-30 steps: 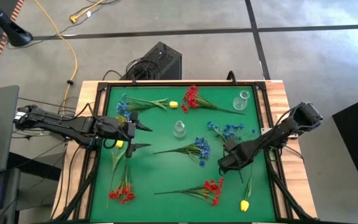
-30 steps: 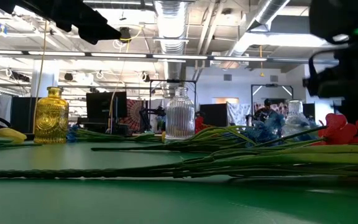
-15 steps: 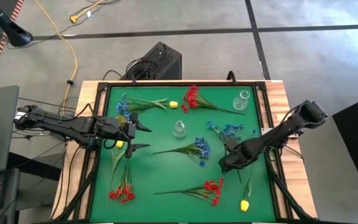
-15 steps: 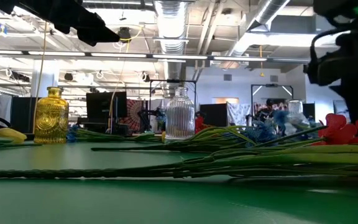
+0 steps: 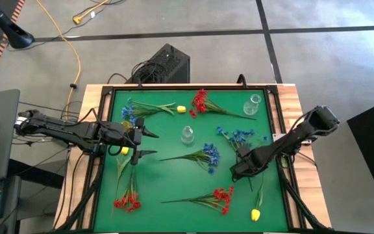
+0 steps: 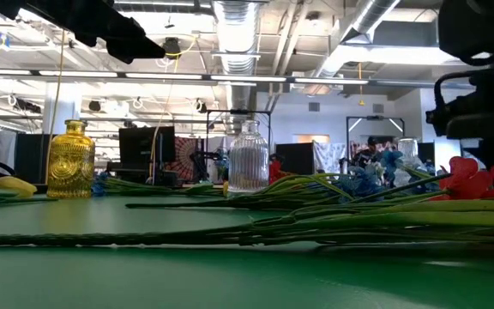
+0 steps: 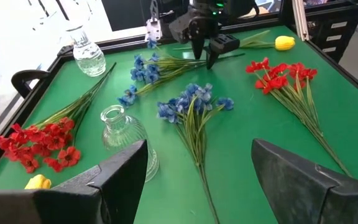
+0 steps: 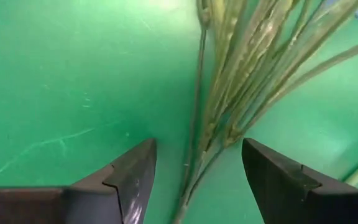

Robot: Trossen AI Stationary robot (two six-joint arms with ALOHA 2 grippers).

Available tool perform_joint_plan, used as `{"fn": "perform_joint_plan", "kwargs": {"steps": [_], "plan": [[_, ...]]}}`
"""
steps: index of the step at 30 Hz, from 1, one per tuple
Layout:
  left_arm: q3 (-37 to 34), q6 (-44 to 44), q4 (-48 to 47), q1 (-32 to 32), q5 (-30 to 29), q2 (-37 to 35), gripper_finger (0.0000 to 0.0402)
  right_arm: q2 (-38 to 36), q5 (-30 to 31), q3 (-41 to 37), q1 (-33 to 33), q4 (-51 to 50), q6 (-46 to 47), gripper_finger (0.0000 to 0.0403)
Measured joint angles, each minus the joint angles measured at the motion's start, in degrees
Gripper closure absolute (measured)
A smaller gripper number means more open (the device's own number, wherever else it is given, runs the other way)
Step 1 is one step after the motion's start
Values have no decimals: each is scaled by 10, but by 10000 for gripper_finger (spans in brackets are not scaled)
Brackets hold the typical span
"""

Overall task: Sort flowers into vase by color
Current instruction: Put the bottom right blue flowers into the bottom transparent vase

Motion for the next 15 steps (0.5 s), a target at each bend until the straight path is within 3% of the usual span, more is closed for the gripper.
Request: {"fn": "perform_joint_plan", "kwargs": {"steps": [4,7,15], "plan": [[0,-3,0,0,0,0,125,15,-9,2,0,14,-8,152],[0,-3,0,0,0,0,125,16,-11,2,0,19,-8,185],[0,-4,-1,0,0,0,125,-3,-9,-1,-5,16,-8,342]]}}
